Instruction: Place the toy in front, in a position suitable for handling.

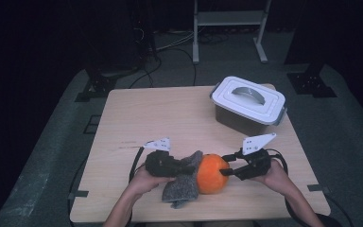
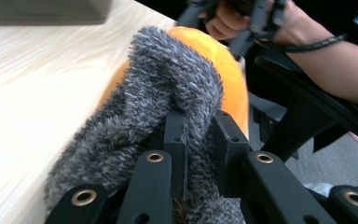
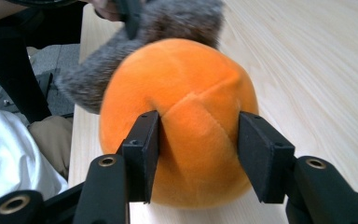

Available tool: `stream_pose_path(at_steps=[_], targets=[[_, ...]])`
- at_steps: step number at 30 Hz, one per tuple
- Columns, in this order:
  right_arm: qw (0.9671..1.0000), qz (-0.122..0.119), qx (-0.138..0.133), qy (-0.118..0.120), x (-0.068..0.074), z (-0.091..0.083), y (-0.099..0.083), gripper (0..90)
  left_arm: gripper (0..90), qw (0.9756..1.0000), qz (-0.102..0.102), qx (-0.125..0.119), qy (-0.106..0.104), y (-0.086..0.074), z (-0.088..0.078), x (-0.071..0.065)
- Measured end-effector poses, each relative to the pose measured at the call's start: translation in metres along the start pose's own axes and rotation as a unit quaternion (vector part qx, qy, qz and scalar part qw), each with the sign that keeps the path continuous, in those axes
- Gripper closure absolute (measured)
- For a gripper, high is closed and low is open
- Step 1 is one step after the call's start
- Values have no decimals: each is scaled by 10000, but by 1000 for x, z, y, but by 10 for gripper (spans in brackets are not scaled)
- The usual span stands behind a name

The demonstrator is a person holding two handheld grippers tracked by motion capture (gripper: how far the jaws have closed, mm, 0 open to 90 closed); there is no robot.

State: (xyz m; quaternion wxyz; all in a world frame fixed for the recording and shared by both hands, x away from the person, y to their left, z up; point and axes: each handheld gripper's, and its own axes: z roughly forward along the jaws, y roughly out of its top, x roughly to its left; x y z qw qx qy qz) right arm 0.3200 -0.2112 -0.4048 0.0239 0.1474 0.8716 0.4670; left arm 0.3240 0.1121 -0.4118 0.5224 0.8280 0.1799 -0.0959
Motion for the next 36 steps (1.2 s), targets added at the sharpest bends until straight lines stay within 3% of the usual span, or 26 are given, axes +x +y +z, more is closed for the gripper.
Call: stream_pose_path(at_steps=[4, 12, 19, 21, 24, 27, 31, 34, 36], targets=[[9996, 283, 53, -38, -3, -9, -4, 479, 778, 9999, 27, 80, -136, 0, 8, -4], [9990, 388, -219, 7, 6, -10, -1, 414, 778, 9998, 52, 107, -135, 0, 10, -6], [9995, 260, -140, 76, 6, -7, -7, 453, 777, 9999, 87, -58, 27, 5, 4, -7], [9997, 244, -78, 65, 5, -9, -11, 453, 777, 9999, 113, 18, 105, 5, 6, -6], [9994, 354, 19, -40, 3, -14, -16, 448, 777, 9999, 34, 114, -75, 1, 16, -7], [9990, 427, 89, -75, 2, -21, -19, 452, 778, 9993, 118, 252, -235, 1, 25, -12], [9980, 611, -129, 44, 3, -28, -19, 441, 778, 9984, 152, 338, -432, 0, 34, -17], [9976, 624, -259, 133, 6, -27, -14, 430, 778, 9980, 214, 379, -452, 2, 38, -21], [9981, 576, -180, 137, 6, -22, -13, 437, 778, 9983, 260, 362, -374, 3, 36, -22]])
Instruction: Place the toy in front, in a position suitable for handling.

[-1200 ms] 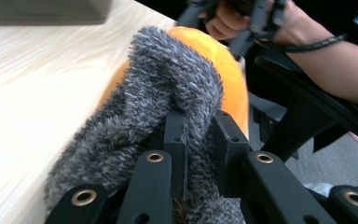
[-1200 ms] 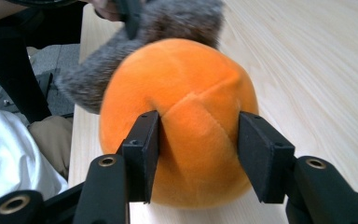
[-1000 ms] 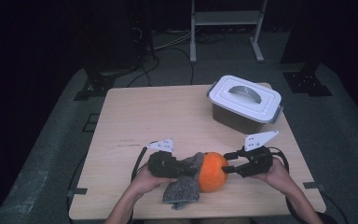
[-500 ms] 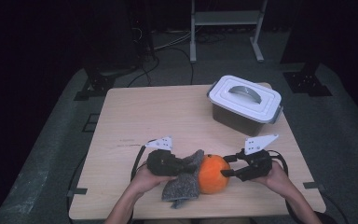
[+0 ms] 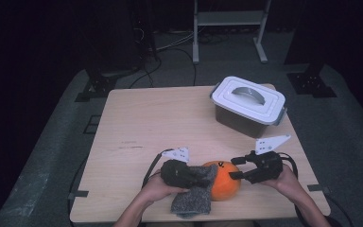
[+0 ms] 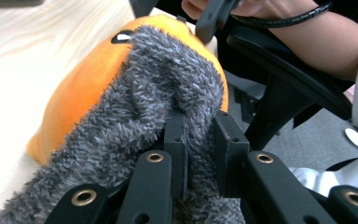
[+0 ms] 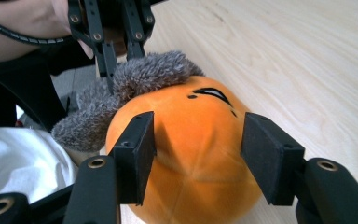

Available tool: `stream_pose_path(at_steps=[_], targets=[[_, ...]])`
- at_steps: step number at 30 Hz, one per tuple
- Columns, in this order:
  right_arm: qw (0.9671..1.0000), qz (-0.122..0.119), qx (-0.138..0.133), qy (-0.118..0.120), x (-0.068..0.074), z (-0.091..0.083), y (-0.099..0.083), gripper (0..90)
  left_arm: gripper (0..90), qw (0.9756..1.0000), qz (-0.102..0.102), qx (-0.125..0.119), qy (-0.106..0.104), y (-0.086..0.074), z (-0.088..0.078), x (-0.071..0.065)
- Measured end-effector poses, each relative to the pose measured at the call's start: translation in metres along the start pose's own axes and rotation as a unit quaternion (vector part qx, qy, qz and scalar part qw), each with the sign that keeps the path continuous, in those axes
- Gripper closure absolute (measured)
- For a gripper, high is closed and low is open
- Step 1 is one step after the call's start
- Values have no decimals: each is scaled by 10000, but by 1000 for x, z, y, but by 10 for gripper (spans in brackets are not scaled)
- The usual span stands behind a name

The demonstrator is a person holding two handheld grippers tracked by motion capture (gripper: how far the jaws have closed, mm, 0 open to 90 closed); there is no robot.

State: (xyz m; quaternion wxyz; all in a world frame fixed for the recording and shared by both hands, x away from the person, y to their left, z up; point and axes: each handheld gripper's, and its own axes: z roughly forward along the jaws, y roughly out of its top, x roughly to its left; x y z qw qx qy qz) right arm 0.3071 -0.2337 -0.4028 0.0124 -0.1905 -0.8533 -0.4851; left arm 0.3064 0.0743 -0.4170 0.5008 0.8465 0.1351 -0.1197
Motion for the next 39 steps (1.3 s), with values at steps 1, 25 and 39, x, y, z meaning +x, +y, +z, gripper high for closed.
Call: stream_pose_path(at_steps=[1, 25, 39], targets=[[10000, -10, 26, 15, 0, 3, -1, 448, 778, 10000, 11, -9, 42, 1, -2, 0], [9990, 147, 374, 214, -3, 30, -1, 450, 778, 9995, -30, -23, 301, -4, -10, 4], [9990, 227, 139, 354, -10, 25, -13, 451, 778, 9923, -168, -710, 997, -16, -95, 8]])
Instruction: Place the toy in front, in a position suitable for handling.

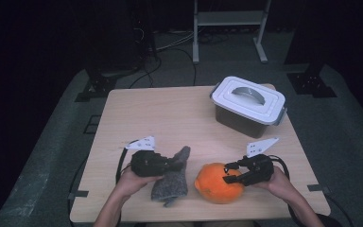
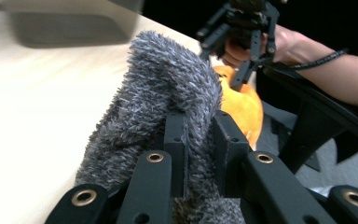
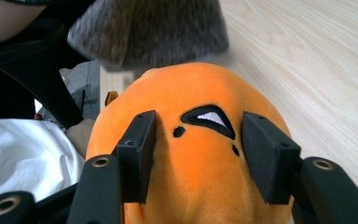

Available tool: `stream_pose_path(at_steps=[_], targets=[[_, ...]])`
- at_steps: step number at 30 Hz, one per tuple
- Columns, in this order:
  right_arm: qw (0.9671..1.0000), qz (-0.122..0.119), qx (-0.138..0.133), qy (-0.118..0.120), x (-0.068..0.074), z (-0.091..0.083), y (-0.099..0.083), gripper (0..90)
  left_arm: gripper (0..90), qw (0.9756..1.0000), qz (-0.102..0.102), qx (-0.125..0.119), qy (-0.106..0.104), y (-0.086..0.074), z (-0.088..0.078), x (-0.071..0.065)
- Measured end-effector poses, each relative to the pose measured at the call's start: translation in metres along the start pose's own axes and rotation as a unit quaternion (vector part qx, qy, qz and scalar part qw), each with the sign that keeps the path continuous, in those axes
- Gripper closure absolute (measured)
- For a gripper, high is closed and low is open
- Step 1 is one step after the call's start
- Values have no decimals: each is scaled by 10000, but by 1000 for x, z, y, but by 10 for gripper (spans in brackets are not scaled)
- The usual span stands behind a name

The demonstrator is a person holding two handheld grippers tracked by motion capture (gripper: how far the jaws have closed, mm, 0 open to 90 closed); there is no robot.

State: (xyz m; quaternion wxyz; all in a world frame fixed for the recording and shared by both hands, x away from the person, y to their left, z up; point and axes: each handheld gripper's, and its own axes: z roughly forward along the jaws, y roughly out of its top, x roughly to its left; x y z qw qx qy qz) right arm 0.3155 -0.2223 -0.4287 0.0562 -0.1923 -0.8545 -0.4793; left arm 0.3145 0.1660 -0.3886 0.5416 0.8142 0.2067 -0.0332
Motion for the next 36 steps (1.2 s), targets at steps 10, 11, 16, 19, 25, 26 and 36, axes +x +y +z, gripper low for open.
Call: stream_pose_path(at_steps=[10, 11, 16, 19, 25, 26, 36], targets=[[10000, -41, -69, 15, 0, 0, -1, 440, 778, 9957, -246, -196, 869, -23, -78, 14], [10000, -43, -72, 21, 0, 0, -1, 438, 777, 9948, -261, -191, 965, -25, -85, 16], [9999, -57, -99, 44, 0, 0, -1, 433, 777, 9892, -324, -63, 1428, -34, -116, 22], [9999, -66, -109, 46, 0, 0, -1, 429, 777, 9838, -283, 161, 1761, -37, -125, 26], [9999, -80, -131, 41, 0, 0, -2, 421, 775, 9759, -287, 528, 2097, -48, -114, 34], [9999, -79, -133, 41, 0, -1, -2, 419, 775, 9756, -308, 622, 2085, -52, -108, 36], [9999, -45, -137, 80, 2, -3, -2, 394, 710, 9742, -633, 1002, 1922, -72, -63, 54]])
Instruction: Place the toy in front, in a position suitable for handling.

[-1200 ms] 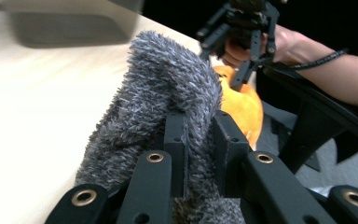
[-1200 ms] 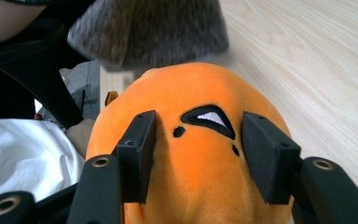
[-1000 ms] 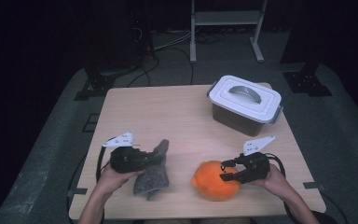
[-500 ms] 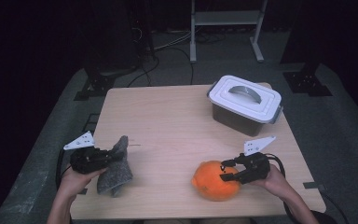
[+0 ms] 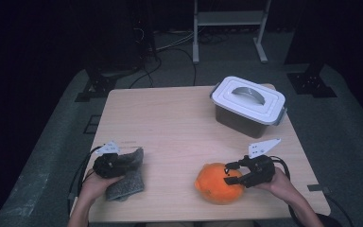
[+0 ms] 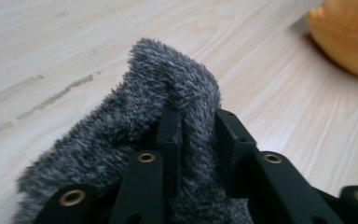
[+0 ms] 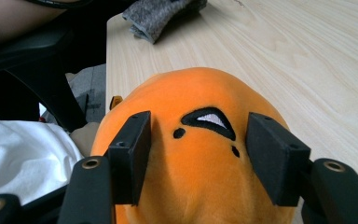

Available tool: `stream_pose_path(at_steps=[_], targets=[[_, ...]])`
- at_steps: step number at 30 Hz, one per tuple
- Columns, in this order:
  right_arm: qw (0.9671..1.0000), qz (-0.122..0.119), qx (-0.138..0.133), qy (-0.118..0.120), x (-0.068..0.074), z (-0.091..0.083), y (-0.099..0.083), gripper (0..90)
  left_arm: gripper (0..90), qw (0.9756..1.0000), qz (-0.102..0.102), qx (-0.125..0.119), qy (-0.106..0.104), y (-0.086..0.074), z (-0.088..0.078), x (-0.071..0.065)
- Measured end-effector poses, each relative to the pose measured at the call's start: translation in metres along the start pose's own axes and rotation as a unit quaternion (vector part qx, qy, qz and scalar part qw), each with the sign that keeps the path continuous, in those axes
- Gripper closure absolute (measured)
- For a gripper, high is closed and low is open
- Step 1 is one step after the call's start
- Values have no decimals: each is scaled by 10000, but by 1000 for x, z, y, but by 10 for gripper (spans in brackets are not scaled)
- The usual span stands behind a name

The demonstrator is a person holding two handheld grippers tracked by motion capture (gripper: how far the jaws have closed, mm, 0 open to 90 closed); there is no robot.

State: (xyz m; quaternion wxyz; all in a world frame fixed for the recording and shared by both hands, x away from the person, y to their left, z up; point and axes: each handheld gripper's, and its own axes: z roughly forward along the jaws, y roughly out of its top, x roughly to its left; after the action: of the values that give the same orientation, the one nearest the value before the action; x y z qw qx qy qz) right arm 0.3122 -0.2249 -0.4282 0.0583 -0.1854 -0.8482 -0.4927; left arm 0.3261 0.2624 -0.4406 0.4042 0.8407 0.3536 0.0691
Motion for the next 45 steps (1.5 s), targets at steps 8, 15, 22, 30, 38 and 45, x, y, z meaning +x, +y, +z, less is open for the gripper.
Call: stream_pose_path(at_steps=[8, 15, 22, 30, 38, 45], targets=[[10000, 31, 7, -1, 5, -3, 3, 351, 586, 9999, 147, 91, 0, 0, 9, -10], [10000, -31, -23, -12, 12, -6, 14, 291, 502, 9997, 217, -33, 115, 2, 4, -16], [9995, -186, 241, -102, 15, 7, 30, 306, 460, 9996, 200, -127, 155, 2, 0, -18], [9979, -160, 518, -342, 11, 28, 17, 531, 362, 9991, -39, -415, -9, 4, -3, -20], [9979, -537, 274, -228, 18, 24, 27, 687, 290, 9987, 22, -513, -9, 8, 1, -26], [9965, -798, 87, -239, 8, 31, 48, 688, 265, 9988, -57, -489, 39, 7, 2, -24]])
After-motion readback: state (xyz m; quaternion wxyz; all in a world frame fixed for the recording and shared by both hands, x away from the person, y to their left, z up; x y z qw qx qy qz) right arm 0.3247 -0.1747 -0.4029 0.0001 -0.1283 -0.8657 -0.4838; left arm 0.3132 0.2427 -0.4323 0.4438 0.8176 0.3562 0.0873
